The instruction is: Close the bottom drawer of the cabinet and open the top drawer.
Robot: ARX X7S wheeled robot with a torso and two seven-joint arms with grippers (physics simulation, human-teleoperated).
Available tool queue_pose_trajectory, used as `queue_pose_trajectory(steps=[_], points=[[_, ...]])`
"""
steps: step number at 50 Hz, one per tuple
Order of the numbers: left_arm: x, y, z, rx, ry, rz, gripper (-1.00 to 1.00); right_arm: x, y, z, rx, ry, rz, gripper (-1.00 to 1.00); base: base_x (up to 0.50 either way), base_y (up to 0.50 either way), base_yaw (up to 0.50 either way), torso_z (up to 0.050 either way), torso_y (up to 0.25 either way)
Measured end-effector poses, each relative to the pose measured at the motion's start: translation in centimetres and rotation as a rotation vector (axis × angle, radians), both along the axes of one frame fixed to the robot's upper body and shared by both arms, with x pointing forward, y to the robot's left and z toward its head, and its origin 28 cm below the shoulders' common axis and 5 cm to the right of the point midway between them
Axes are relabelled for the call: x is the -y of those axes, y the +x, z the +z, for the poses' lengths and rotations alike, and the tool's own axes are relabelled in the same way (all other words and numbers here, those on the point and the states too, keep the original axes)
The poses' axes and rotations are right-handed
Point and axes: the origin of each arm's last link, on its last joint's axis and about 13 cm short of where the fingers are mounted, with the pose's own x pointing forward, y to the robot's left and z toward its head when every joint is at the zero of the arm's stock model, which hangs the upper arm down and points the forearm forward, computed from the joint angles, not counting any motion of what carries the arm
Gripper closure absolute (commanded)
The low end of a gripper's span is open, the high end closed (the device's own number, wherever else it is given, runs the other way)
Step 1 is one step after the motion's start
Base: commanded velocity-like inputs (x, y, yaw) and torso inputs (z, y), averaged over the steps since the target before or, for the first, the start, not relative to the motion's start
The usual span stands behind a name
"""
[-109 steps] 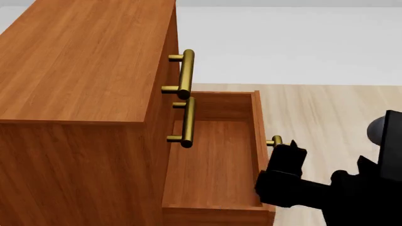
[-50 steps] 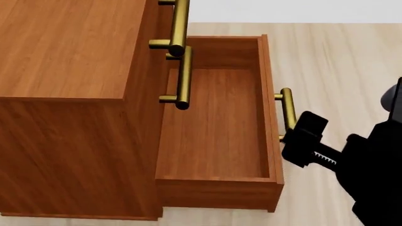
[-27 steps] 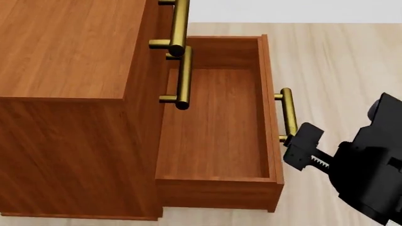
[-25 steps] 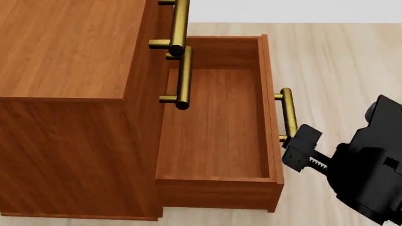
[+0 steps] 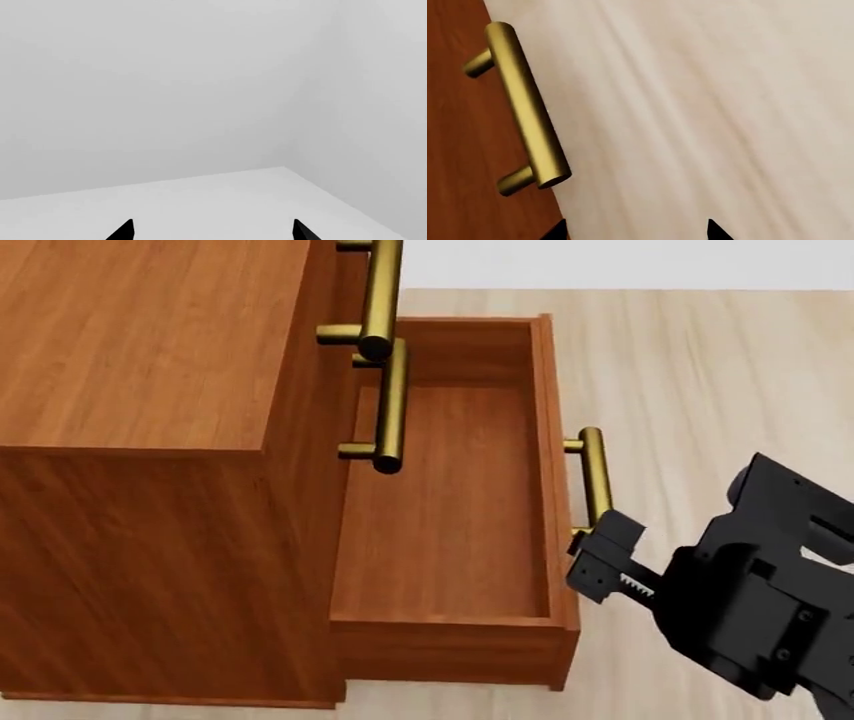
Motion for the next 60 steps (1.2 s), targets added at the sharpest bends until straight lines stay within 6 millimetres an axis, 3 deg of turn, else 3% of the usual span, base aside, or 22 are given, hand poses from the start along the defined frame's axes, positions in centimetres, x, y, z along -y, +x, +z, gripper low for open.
queue_pose_trajectory(steps=[12,37,60], points=[[0.0,0.0,0.1,0.005,-0.002,-0.001,-1.00,-1.2,0.7,-0.6,0.007,0.034,0.055,-1.00,0.00,0.00,0.00,0.000,-0.003],[0.0,-0.1,0.3,0.011,-0.008,-0.006,-1.00,-4.7,0.7,-0.9,0.033,-0.072,0.224,-1.00,0.00,0.00,0.00,0.000,-0.002],[0.0,0.0,0.4,0.012,-0.008,-0.009,-1.00,-7.5,0.5,-1.8,-0.052,0.097,0.395,-1.00,0.00,0.00,0.00,0.000,-0.001]])
